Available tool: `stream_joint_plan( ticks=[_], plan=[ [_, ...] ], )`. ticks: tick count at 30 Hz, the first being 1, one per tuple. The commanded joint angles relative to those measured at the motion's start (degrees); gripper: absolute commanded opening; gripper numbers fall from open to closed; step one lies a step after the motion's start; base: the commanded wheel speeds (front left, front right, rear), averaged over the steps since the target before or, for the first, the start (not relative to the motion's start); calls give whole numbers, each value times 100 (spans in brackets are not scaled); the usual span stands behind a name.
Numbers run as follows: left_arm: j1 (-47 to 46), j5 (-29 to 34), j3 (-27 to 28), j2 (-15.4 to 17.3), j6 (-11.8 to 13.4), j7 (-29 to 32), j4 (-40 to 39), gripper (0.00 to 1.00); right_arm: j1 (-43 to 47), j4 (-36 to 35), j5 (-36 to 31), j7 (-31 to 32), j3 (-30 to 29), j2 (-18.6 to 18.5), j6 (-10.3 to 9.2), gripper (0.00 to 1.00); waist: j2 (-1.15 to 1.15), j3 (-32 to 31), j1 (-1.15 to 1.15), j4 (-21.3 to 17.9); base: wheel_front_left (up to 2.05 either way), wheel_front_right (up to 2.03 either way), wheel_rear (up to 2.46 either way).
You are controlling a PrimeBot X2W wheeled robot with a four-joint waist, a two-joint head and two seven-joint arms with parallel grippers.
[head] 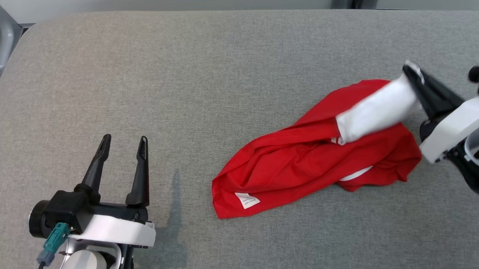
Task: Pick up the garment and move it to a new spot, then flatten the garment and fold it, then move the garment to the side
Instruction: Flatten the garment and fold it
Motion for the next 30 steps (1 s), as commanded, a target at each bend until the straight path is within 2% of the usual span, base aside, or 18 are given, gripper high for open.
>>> stream_joint_plan(
  ticks=[1,8,13,16,19,24,30],
  plan=[
    [-127,-5,32,38,13,-36,-6,100,-141,-141,-38,-178,-94,-9,0,0,0,-17,0,-46,0,0,0],
    [-106,2,51,115,52,-24,-33,100,-367,-685,-398,-887,-482,245,0,0,0,-101,0,-198,0,0,0],
    [-37,-25,65,150,75,-4,-69,100,26,-1185,-652,-1251,-852,441,0,0,0,-138,0,-276,0,0,0],
    [13,-57,75,165,95,2,-110,100,583,-1591,-809,-1410,-1161,569,0,0,0,-163,0,-328,0,0,0],
    [63,-66,72,189,115,40,-164,100,1586,-1871,-882,-1447,-1539,791,0,0,0,-187,0,-404,0,0,0],
    [138,-86,77,232,146,96,-210,100,2567,-1639,-864,-1482,-1899,1066,0,0,0,-236,0,-537,0,0,0],
    [152,-104,91,325,182,201,-290,100,2808,-901,-775,-1617,-2013,1208,0,0,0,-302,0,-674,0,0,0]
  ],
)
